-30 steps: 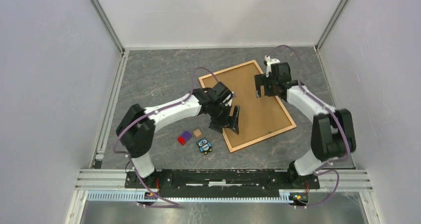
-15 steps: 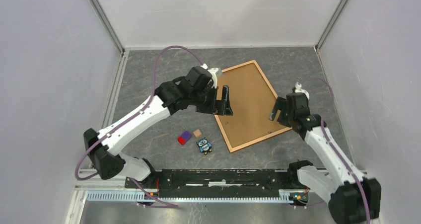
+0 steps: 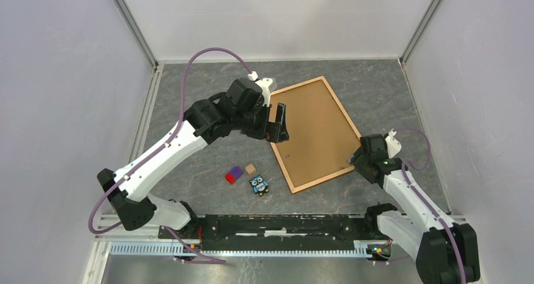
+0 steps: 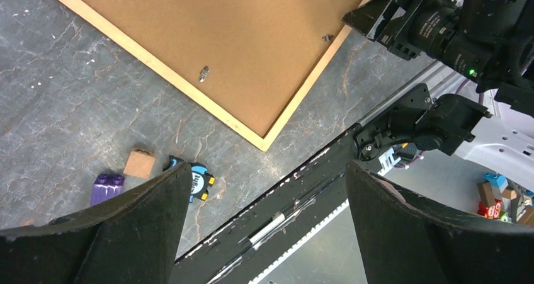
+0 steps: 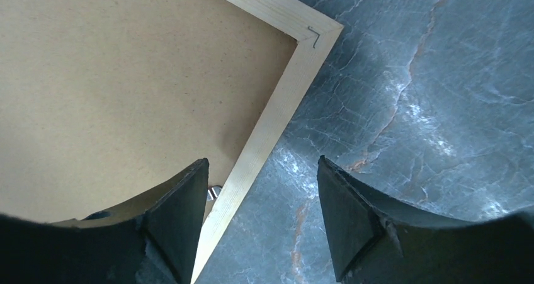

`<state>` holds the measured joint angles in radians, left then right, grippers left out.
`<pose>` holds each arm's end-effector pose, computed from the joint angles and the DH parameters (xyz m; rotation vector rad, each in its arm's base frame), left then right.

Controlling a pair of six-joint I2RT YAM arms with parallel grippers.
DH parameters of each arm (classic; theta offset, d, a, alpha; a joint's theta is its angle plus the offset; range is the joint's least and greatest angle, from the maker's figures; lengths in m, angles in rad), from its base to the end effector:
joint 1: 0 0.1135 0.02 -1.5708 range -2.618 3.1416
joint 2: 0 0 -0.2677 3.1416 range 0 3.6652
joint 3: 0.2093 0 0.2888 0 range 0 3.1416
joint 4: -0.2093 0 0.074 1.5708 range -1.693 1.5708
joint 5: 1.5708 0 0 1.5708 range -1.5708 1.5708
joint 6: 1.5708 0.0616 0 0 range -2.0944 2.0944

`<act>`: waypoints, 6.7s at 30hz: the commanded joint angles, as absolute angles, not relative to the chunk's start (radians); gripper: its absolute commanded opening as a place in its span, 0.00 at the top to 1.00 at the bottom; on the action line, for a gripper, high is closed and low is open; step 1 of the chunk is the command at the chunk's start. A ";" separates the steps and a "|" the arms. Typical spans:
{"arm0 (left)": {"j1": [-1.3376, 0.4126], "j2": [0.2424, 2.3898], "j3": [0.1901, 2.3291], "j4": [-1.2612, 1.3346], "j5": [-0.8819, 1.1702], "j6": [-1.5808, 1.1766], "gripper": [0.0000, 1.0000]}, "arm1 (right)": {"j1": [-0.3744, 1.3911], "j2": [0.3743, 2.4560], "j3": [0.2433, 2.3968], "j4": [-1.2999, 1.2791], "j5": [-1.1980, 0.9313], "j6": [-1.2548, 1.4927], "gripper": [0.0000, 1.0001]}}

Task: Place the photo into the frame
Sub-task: Adjust the photo frame at the center of the board, then install the photo frame at the center of the board, then adjust the photo frame at the center of the board.

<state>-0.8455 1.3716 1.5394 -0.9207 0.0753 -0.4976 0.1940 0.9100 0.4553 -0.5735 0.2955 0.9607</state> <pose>0.2183 -0.2533 0.3897 0.4628 2.4027 -0.7319 0.2041 0.0218 0.1409 1.0435 2.3073 0.0686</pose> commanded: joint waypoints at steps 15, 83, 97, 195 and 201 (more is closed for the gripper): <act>-0.796 1.555 1.578 -0.777 0.212 -0.512 0.04 | 0.138 1.060 0.364 -0.353 0.431 0.946 0.82; -0.347 2.012 1.319 -0.738 0.356 -0.537 0.79 | -0.182 1.406 0.754 -0.261 -0.067 0.214 0.05; -0.347 1.994 1.309 -0.727 0.396 -0.556 0.92 | -0.180 1.594 0.887 -0.237 0.070 0.448 0.16; -0.354 2.006 1.317 -0.704 0.469 -0.572 0.95 | -0.127 1.388 0.781 -0.327 0.076 0.187 0.14; -0.357 1.963 1.292 -0.679 0.462 -0.577 0.92 | -0.127 1.334 0.682 -0.259 0.008 0.178 0.11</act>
